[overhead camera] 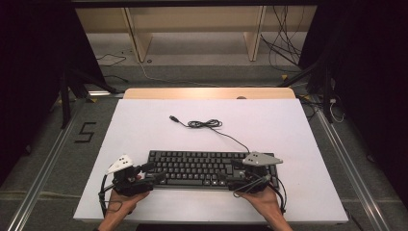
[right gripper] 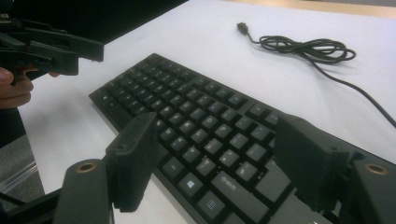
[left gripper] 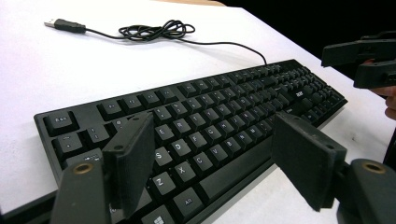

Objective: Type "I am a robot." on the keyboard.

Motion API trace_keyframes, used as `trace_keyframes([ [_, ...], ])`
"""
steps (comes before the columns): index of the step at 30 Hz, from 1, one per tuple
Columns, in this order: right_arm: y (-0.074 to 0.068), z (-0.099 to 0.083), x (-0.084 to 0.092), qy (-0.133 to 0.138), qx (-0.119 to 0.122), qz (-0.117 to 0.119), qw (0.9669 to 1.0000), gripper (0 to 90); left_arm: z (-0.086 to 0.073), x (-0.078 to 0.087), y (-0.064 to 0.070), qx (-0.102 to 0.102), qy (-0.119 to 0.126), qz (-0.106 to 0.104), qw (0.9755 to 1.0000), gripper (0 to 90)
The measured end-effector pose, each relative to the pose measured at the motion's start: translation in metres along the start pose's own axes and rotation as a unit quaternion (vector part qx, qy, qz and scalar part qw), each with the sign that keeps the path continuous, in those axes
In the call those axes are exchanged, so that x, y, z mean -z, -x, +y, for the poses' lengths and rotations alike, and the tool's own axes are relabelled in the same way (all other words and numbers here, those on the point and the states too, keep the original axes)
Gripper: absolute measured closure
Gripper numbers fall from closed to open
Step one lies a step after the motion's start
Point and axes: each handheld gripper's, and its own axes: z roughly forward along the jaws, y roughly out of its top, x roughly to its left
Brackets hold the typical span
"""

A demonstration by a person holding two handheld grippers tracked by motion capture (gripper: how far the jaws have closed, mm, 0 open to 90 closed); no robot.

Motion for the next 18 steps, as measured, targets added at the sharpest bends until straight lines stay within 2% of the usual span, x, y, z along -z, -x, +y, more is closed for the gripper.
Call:
trace_keyframes([
  [7,-0.003,0.005,-0.011,-0.009,0.004,0.007,0.9999,34.1,0.000,0.000,0.000,-0.004,-0.007,0.006,0.9999,32.0],
  [18,-0.003,0.012,-0.018,-0.006,0.002,0.013,0.9999,37.4,-0.001,0.000,-0.002,-0.003,-0.012,0.015,0.9998,35.3],
])
